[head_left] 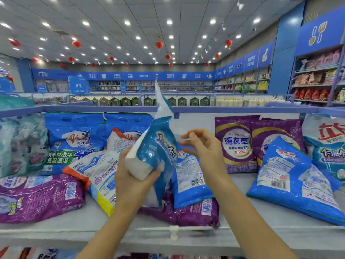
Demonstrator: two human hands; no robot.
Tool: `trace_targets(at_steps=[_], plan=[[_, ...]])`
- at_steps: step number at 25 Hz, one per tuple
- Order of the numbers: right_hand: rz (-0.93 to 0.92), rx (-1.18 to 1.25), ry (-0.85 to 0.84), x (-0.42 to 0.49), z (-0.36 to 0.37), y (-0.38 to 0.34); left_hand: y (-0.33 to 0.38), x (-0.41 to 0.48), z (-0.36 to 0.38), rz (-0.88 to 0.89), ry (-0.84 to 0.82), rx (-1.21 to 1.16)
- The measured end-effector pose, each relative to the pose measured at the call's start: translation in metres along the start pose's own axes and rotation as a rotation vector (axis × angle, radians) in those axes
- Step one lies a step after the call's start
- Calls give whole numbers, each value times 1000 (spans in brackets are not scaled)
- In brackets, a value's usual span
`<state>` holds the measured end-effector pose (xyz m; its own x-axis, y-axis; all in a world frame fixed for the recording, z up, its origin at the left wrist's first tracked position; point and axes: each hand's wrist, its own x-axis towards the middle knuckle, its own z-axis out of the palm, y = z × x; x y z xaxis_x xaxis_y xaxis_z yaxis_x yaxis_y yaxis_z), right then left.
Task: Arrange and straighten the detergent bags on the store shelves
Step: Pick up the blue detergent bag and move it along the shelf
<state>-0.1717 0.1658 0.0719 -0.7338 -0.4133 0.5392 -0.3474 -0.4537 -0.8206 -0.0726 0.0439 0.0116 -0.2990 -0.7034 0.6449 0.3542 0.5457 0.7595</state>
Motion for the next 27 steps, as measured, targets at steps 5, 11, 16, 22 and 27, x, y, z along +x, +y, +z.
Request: trace_targets(at_steps=[5,11,16,22,27], plan=[[453,196,7,12,-2,32,-2,21,-29,-245,204,-570],[787,402,22,21,34,52,-1,34,-62,-335,219,-802],[722,796,28,20,72,62,1,45,-75,-424,106,-949],[439,622,211,53,64,50,-47,68,-116,-324,-360,-1166],[322,376,185,50,44,45,-52,87,-120,-297,-239,-253]])
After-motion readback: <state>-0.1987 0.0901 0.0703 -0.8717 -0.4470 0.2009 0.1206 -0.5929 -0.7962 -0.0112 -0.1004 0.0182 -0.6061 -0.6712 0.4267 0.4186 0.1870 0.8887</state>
